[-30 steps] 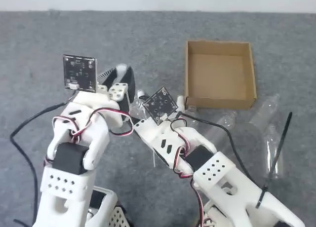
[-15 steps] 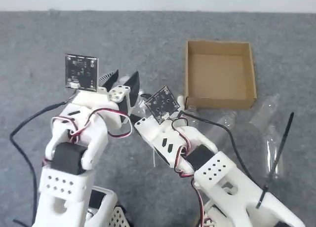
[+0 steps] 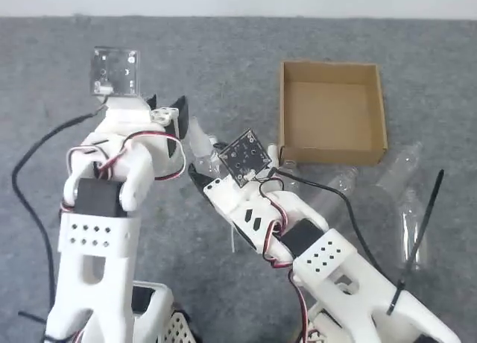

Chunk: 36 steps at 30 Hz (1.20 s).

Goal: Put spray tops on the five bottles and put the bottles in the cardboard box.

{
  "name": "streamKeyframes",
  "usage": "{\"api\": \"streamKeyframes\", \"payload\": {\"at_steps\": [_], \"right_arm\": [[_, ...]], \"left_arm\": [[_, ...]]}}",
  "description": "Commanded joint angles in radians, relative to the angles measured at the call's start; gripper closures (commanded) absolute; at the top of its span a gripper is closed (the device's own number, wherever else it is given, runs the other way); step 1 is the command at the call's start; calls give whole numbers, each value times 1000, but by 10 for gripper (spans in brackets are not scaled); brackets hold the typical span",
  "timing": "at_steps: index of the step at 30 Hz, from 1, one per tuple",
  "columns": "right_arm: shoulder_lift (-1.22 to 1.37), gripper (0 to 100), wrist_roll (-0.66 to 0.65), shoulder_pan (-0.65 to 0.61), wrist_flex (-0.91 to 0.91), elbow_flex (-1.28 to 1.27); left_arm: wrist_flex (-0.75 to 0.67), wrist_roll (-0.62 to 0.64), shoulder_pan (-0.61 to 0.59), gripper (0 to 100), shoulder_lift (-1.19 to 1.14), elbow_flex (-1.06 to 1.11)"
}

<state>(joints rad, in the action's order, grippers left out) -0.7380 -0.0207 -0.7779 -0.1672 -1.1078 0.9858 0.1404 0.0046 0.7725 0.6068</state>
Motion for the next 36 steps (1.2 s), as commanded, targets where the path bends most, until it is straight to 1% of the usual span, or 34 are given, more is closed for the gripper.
{"api": "streamKeyframes", "payload": {"at_steps": [1,4,7,11,13,15,18,22,26,28,31,33,34,36], "right_arm": [[-44,993,11,8,-5,18],[-44,993,11,8,-5,20],[-44,993,11,8,-5,23],[-44,993,9,10,-7,25],[-44,993,6,13,-7,29],[-44,993,8,42,-28,57],[-42,993,12,111,-119,141],[-30,993,9,202,-199,249],[-18,994,6,277,-232,354],[22,994,6,298,-269,437],[124,994,12,303,-338,578],[202,994,14,297,-383,664],[242,994,14,292,-398,703],[311,994,40,266,-430,775]], "left_arm": [[-21,-20,0,845,17,5],[-21,-66,34,845,61,71],[-21,-77,66,845,124,113],[-12,-78,66,845,218,84],[26,-77,66,845,255,56],[64,-74,66,844,285,41],[86,-72,66,844,318,41],[97,-72,66,842,370,102],[57,-72,86,841,448,252],[8,-75,129,840,485,348],[-61,-78,201,840,526,467],[-83,-78,232,836,548,506],[-84,-75,244,820,560,515],[-91,-72,265,754,588,535]]}}
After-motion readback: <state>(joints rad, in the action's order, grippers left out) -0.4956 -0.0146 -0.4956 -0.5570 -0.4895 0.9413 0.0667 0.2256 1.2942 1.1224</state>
